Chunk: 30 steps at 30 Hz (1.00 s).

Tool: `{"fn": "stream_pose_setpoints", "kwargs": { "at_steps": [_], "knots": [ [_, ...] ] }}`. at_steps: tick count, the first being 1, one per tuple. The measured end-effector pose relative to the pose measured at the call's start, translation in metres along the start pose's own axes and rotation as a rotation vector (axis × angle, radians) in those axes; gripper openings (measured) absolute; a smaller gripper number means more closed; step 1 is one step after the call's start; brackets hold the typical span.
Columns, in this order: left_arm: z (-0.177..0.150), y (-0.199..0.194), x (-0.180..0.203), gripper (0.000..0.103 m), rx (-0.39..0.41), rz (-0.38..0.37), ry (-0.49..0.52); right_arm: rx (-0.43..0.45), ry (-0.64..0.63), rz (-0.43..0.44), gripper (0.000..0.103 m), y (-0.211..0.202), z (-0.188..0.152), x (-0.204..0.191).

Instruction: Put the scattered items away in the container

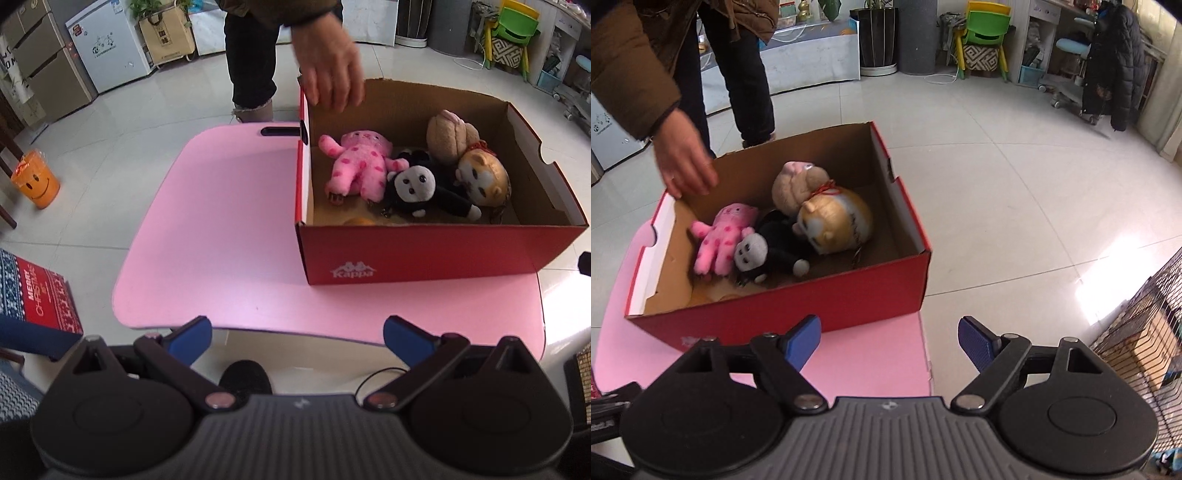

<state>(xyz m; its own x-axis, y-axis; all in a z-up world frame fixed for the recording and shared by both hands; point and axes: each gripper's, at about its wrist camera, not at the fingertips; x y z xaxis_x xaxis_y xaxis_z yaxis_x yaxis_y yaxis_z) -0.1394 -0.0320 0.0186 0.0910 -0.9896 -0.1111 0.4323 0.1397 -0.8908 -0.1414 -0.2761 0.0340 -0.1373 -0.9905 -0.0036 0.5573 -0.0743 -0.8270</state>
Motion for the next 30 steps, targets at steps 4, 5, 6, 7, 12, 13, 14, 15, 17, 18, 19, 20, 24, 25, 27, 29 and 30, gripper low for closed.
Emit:
{"fn": "stream_pose_setpoints", "kwargs": {
  "at_steps": [4, 5, 6, 7, 12, 13, 14, 15, 17, 18, 19, 20, 24, 25, 27, 29, 30],
  "knots": [
    [0.007, 0.004, -0.004, 0.103, -0.005, -0.014, 0.007, 0.007, 0.006, -0.025, 0.082, 0.01, 0.012, 0.008],
    [0.009, 0.004, -0.005, 0.103, -0.004, -0.015, 0.01, 0.012, 0.013, -0.024, 0.082, 0.012, 0.014, 0.01],
    [0.01, 0.004, -0.006, 0.103, -0.002, -0.016, 0.013, 0.017, 0.022, -0.022, 0.082, 0.013, 0.015, 0.012],
    [0.011, 0.004, -0.006, 0.103, 0.0, -0.018, 0.019, 0.019, 0.032, -0.018, 0.082, 0.014, 0.016, 0.014],
    [0.009, 0.008, -0.01, 0.103, 0.007, -0.026, 0.001, -0.001, 0.095, 0.017, 0.082, 0.02, 0.015, 0.025],
    [0.009, 0.01, -0.011, 0.103, 0.002, -0.028, -0.001, -0.007, 0.104, 0.023, 0.082, 0.021, 0.015, 0.026],
    [0.009, 0.012, -0.011, 0.103, -0.001, -0.023, -0.002, -0.016, 0.107, 0.026, 0.082, 0.022, 0.015, 0.026],
    [0.008, 0.013, -0.011, 0.103, -0.002, -0.016, -0.003, -0.022, 0.108, 0.029, 0.082, 0.023, 0.015, 0.026],
    [0.008, 0.014, -0.012, 0.103, 0.001, -0.006, -0.005, -0.031, 0.095, 0.022, 0.082, 0.026, 0.014, 0.024],
    [0.008, 0.014, -0.013, 0.103, 0.003, -0.002, -0.005, -0.037, 0.087, 0.017, 0.082, 0.028, 0.014, 0.023],
    [0.008, 0.014, -0.013, 0.103, 0.005, 0.0, -0.006, -0.046, 0.082, 0.014, 0.082, 0.03, 0.013, 0.022],
    [0.008, 0.014, -0.014, 0.103, 0.006, 0.001, -0.007, -0.059, 0.081, 0.012, 0.082, 0.032, 0.013, 0.022],
    [0.006, 0.014, -0.014, 0.103, 0.006, -0.005, -0.001, -0.08, 0.042, -0.008, 0.082, 0.035, 0.01, 0.017],
    [0.004, 0.014, -0.013, 0.103, 0.002, -0.015, 0.007, -0.081, 0.028, -0.018, 0.082, 0.035, 0.009, 0.016],
    [0.001, 0.019, -0.01, 0.103, -0.019, -0.035, 0.023, -0.082, 0.007, -0.017, 0.082, 0.034, 0.007, 0.014],
    [-0.004, 0.021, -0.006, 0.103, -0.027, -0.038, 0.029, -0.095, 0.005, 0.001, 0.082, 0.034, 0.005, 0.015],
    [-0.007, 0.022, -0.004, 0.103, -0.032, -0.042, 0.033, -0.103, 0.007, 0.012, 0.082, 0.034, 0.003, 0.015]
  ]
}}
Point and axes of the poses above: each gripper's, at about its wrist camera, not at the fingertips, and y roughly the way its jaws point, x to its right, z to its top, and after that the axes turned 1 degree about z, right-handed
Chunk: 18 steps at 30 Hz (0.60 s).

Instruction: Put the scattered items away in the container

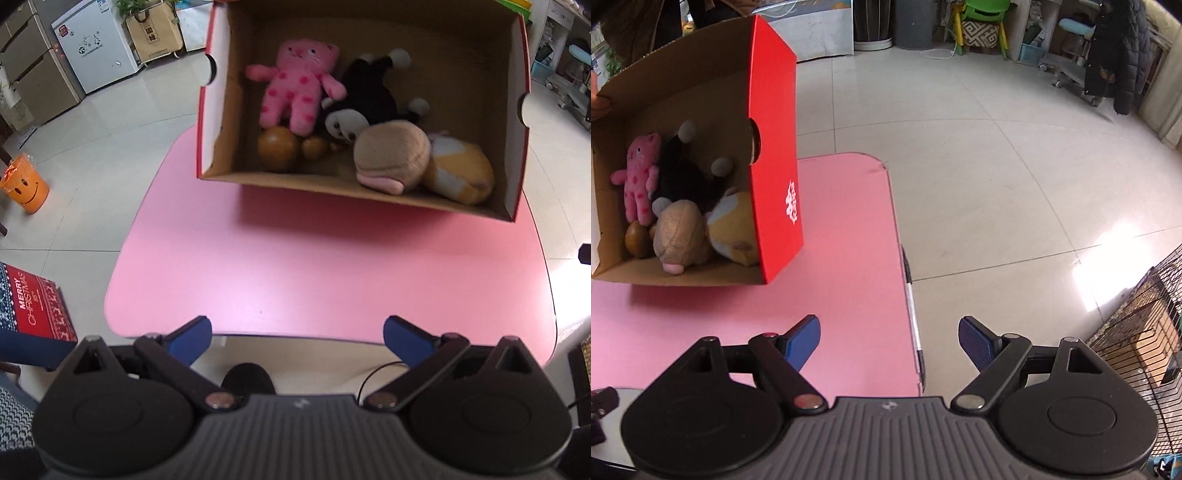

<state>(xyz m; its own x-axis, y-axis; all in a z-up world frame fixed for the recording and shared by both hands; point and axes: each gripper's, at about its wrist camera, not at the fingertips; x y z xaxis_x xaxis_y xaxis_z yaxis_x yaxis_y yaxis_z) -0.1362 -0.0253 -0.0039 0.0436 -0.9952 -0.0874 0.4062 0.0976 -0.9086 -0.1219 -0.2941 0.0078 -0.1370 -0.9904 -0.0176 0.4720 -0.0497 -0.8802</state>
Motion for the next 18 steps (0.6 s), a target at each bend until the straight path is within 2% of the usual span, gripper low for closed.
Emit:
{"fn": "stream_pose_setpoints", "kwargs": {
  "at_steps": [4, 11, 18],
  "knots": [
    [-0.01, 0.005, 0.011, 0.103, -0.031, -0.027, 0.023, -0.011, -0.011, 0.013, 0.082, -0.001, -0.004, 0.0],
    [-0.013, 0.0, 0.026, 0.103, -0.032, -0.052, 0.058, -0.022, 0.0, 0.008, 0.082, -0.005, -0.012, 0.001],
    [-0.004, 0.008, 0.016, 0.103, -0.054, -0.061, 0.032, -0.029, -0.019, 0.0, 0.082, -0.003, -0.012, -0.003]
  ]
}}
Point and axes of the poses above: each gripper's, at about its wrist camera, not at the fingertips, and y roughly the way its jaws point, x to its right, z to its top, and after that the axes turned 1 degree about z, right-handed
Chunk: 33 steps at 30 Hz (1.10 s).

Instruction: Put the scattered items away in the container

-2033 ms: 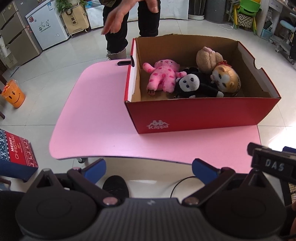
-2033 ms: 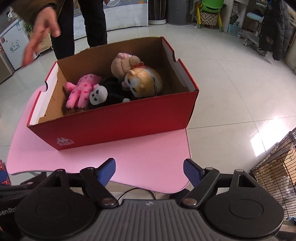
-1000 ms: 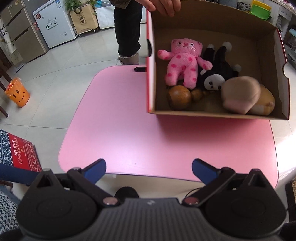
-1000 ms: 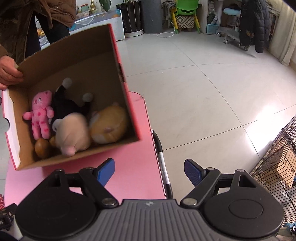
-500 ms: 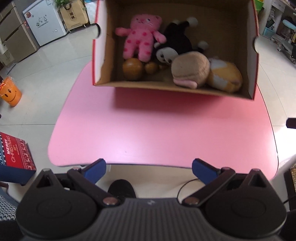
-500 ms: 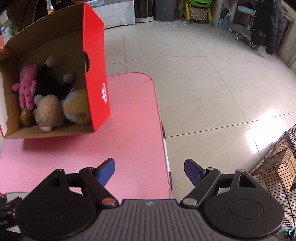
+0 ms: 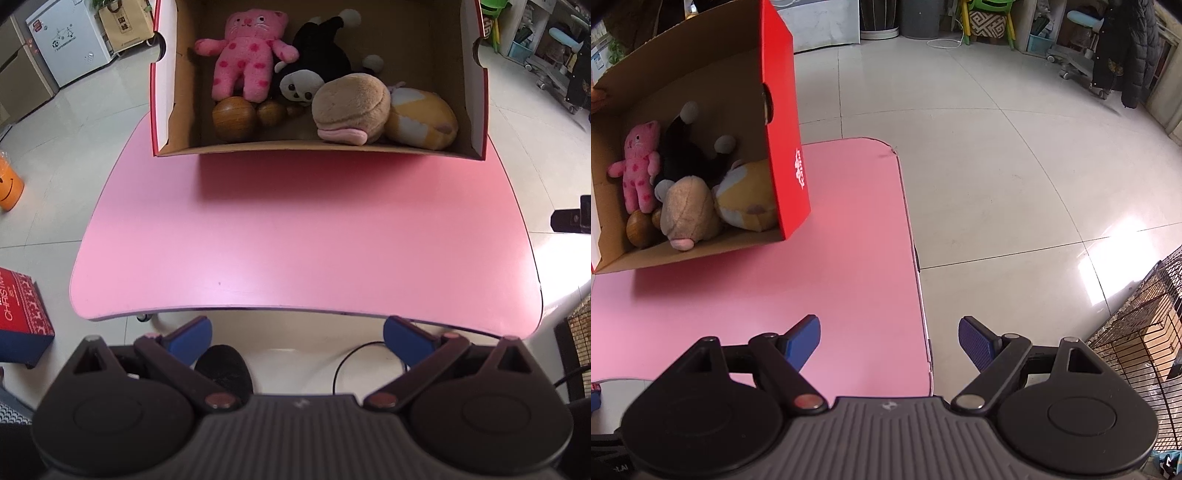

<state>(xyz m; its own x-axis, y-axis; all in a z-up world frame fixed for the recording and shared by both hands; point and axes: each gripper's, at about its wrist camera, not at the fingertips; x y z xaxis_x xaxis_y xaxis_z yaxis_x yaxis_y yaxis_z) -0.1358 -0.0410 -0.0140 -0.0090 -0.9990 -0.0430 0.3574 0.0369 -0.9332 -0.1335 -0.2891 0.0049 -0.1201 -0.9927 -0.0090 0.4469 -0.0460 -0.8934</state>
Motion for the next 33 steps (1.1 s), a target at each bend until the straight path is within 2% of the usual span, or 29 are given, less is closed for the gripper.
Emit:
{"fn": "stream_pose_setpoints", "kwargs": {
  "at_steps": [13, 19, 25, 33],
  "knots": [
    [-0.002, 0.003, -0.013, 0.103, -0.02, -0.009, -0.014, -0.018, -0.103, -0.004, 0.082, -0.006, -0.016, -0.023],
    [-0.002, 0.003, -0.02, 0.103, -0.021, -0.005, -0.012, -0.019, -0.106, -0.002, 0.082, -0.009, -0.019, -0.025],
    [-0.002, 0.002, -0.028, 0.103, -0.014, 0.011, -0.017, 0.031, -0.088, -0.004, 0.082, -0.018, -0.018, -0.025],
    [-0.002, 0.002, -0.035, 0.103, 0.001, 0.02, -0.022, 0.023, -0.088, -0.004, 0.082, -0.018, -0.019, -0.03]
  ]
}}
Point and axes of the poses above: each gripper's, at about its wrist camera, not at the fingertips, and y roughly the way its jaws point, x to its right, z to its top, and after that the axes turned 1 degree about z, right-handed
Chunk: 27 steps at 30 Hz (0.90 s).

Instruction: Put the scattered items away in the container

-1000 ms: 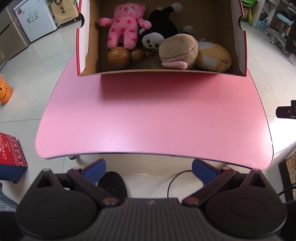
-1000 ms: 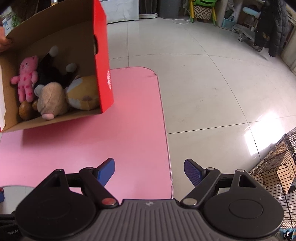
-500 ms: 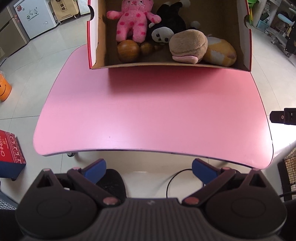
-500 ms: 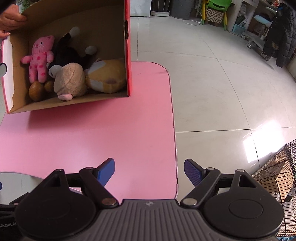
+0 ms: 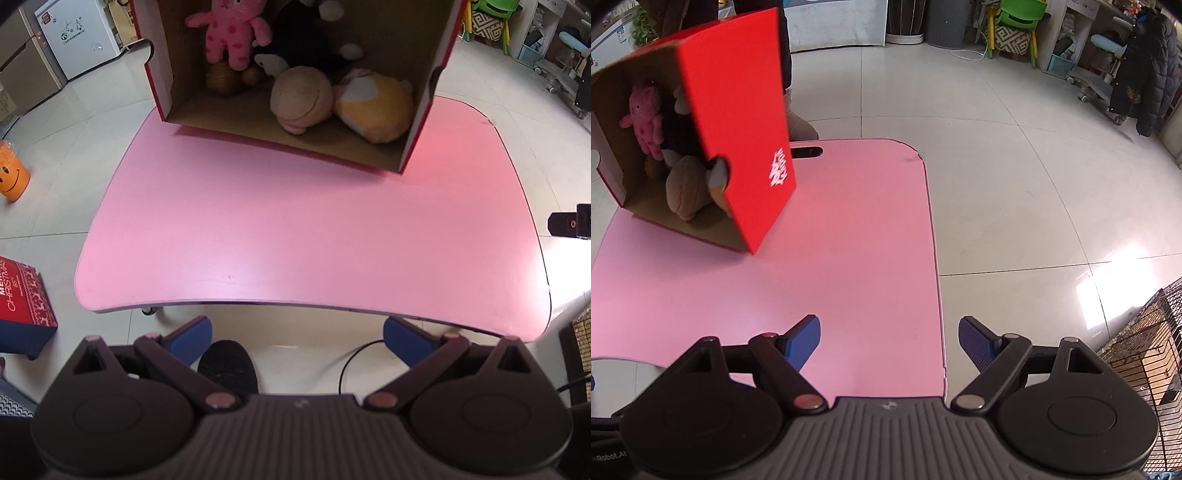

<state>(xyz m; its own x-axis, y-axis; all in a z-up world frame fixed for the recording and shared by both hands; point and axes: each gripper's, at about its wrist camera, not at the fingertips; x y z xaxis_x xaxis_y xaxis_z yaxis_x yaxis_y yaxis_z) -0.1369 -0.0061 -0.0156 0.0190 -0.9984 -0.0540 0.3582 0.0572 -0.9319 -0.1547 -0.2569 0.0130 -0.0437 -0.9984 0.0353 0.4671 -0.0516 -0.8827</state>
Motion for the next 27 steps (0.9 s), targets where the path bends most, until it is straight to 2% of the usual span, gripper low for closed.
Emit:
{"fn": "stream_pose_setpoints", "kwargs": {
  "at_steps": [13, 18, 21, 23, 27],
  "knots": [
    [0.007, -0.012, -0.001, 0.103, 0.02, 0.024, -0.049, -0.001, -0.011, -0.007, 0.082, 0.004, 0.006, -0.008],
    [0.013, -0.03, -0.01, 0.103, 0.05, 0.027, -0.091, 0.027, 0.027, -0.018, 0.082, 0.005, 0.018, -0.006],
    [0.01, -0.04, -0.012, 0.103, 0.075, 0.039, -0.083, 0.056, 0.039, -0.045, 0.082, 0.006, 0.028, -0.006],
    [0.011, -0.04, -0.019, 0.103, 0.091, 0.042, -0.081, 0.056, 0.057, -0.047, 0.082, 0.01, 0.035, -0.007],
    [0.013, -0.027, -0.025, 0.103, 0.071, 0.052, -0.096, 0.059, 0.102, -0.032, 0.082, 0.017, 0.047, -0.01]
  ]
}}
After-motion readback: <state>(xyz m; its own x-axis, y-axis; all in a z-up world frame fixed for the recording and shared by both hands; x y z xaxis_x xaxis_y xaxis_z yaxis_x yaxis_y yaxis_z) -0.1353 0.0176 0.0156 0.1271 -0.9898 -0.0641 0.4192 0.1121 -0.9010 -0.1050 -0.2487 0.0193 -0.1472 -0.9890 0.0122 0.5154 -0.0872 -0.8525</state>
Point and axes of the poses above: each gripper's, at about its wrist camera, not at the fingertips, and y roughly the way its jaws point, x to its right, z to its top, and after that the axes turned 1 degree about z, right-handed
